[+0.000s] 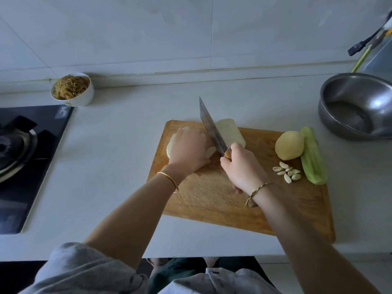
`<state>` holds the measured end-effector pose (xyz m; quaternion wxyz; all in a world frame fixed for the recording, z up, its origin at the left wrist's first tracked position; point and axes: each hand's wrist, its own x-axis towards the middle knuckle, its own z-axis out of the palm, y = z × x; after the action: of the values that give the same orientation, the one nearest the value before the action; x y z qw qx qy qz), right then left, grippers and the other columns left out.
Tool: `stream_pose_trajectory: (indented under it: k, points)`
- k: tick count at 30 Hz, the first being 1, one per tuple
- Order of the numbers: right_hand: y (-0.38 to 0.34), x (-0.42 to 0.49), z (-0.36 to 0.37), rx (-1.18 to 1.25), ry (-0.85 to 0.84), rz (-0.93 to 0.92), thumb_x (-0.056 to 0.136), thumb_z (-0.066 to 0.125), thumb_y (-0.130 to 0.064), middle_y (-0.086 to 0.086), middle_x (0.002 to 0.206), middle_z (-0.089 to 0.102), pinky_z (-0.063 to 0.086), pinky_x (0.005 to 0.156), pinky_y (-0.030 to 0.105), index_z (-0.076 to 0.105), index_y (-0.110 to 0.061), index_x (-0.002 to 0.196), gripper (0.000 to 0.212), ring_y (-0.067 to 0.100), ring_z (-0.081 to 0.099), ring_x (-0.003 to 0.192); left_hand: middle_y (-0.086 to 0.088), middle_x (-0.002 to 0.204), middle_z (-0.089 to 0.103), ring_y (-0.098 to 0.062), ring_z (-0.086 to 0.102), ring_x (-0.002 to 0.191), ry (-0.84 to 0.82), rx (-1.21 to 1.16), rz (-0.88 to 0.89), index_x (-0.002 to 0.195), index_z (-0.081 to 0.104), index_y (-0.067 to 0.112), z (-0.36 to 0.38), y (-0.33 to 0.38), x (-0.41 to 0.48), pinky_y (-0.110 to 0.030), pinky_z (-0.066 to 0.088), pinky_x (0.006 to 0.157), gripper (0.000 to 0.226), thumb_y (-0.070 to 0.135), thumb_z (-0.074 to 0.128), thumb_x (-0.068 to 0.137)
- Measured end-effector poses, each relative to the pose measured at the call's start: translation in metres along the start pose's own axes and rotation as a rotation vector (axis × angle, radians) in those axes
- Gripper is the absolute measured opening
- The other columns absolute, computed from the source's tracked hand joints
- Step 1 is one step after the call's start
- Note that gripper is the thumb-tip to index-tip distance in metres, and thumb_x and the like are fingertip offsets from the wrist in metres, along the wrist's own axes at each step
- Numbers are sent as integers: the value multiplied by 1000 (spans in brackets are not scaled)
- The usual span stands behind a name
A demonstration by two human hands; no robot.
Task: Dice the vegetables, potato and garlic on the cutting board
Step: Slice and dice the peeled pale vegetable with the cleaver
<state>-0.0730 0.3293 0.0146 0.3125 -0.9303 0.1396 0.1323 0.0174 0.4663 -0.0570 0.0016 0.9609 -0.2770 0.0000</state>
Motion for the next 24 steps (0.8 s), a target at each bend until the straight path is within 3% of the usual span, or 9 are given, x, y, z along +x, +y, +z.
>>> stream_pose_trajectory:
  k: [6, 10, 16, 18, 21, 24]
  points:
    - [-2, 7, 3, -16, -26, 9, 99, 41, -24, 6, 79, 57, 56, 48, 37, 43, -10, 99, 14, 22, 59, 48, -9, 151, 26, -27, 15, 144, 25, -98, -29, 138, 39, 10, -8, -9, -9, -40, 25, 113, 85, 56, 70, 74]
    - [-5, 15, 2, -36, -32, -5, 99, 39, -22, 6, 75, 56, 49, 43, 31, 42, -9, 98, 14, 20, 56, 43, -10, 145, 36, -28, 29, 136, 78, -107, -13, 129, 49, 6, -6, -13, -15, -38, 35, 107, 74, 53, 71, 75]
    - [-7, 23, -4, -73, -40, -18, 98, 37, -19, 2, 75, 51, 50, 45, 33, 42, -11, 99, 10, 17, 55, 42, -13, 130, 52, -34, 45, 123, 164, -92, 1, 120, 58, 3, -5, -20, -18, -45, 34, 107, 72, 51, 76, 69]
    - [-9, 26, -6, -99, -46, -33, 98, 37, -20, 2, 77, 52, 52, 50, 34, 43, -11, 103, 12, 17, 55, 43, -12, 136, 47, -34, 38, 131, 128, -75, 8, 127, 53, 5, -7, -21, -21, -48, 28, 112, 82, 57, 74, 68]
    - [-13, 32, -11, -120, -69, -61, 98, 36, -19, 1, 78, 52, 52, 52, 35, 41, -14, 106, 10, 19, 55, 44, -4, 153, 20, -31, 5, 145, -64, -46, -38, 147, 25, 15, -8, -16, -26, -56, 11, 116, 102, 66, 68, 69]
    - [-17, 40, -13, -131, -93, -91, 97, 37, -17, 2, 75, 51, 47, 45, 30, 42, -14, 102, 8, 19, 52, 43, -4, 156, 7, -33, -6, 145, -119, -43, -110, 151, 4, 19, -6, -11, -26, -59, 8, 115, 114, 65, 68, 69]
